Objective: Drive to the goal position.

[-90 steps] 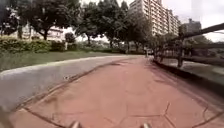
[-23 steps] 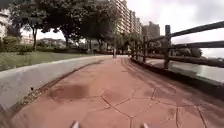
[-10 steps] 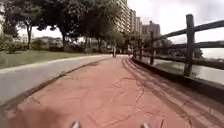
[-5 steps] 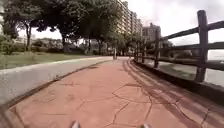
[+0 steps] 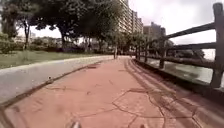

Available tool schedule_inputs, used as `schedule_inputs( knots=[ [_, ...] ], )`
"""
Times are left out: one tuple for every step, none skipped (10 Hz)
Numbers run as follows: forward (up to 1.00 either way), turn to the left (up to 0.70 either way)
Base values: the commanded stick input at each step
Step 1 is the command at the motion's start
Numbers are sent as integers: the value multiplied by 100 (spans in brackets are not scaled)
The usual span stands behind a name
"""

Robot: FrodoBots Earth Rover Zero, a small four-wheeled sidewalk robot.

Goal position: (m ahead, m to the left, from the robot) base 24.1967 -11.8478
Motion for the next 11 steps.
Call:
schedule_inputs(
  knots=[
    [70,0],
    [70,0],
    [70,0],
    [70,0],
    [70,0],
    [70,0],
    [70,0],
    [70,0],
    [70,0],
    [70,0],
    [70,0]
  ],
)
